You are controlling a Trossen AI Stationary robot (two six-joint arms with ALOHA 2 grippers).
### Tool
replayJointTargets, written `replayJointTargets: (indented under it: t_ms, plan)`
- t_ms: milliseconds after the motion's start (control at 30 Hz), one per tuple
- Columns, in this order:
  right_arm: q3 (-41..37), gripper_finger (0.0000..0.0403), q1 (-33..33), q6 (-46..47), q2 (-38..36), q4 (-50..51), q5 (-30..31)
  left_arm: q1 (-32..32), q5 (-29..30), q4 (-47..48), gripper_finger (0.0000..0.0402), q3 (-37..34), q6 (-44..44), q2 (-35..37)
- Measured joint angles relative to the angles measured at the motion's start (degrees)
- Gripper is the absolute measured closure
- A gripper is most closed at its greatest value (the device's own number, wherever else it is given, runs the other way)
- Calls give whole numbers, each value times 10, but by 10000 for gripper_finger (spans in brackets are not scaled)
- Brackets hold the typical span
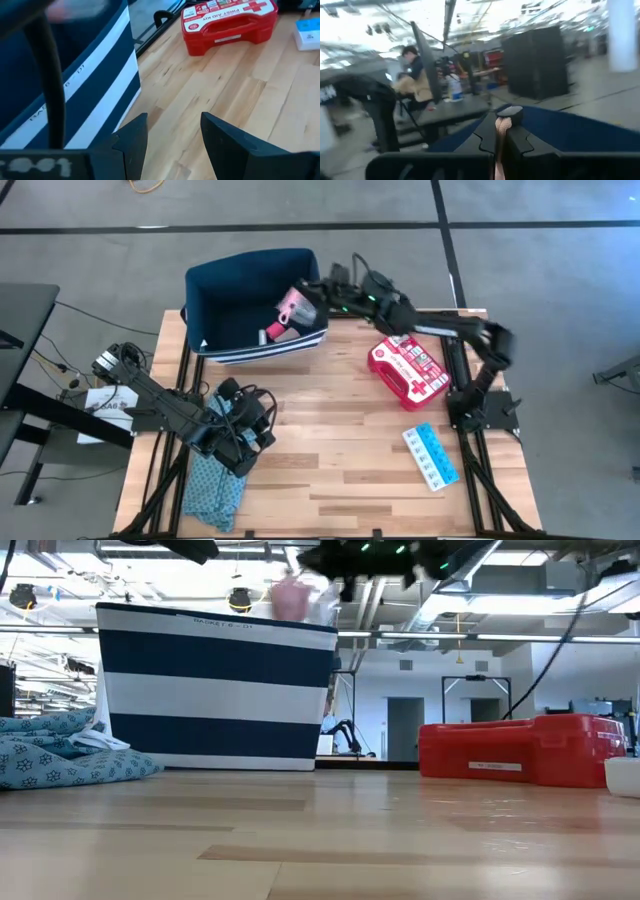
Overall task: Pick & place medical supplies in basket/bin
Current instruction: Put the pink pill dispenser into theblue bin
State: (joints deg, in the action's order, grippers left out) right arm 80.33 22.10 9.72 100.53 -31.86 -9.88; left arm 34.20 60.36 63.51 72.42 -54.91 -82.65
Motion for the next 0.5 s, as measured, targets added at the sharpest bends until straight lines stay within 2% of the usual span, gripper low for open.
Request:
replayJointTargets:
  t_ms: [167,333,500]
  plan:
    - [139,403,24,66,116,67,-52,0,-8,0,229,0,29,0]
    - [255,403,32,65,223,217,-51,0,-10,1,229,0,46,0]
    - [332,396,31,63,297,325,-53,0,-10,2,229,0,46,0]
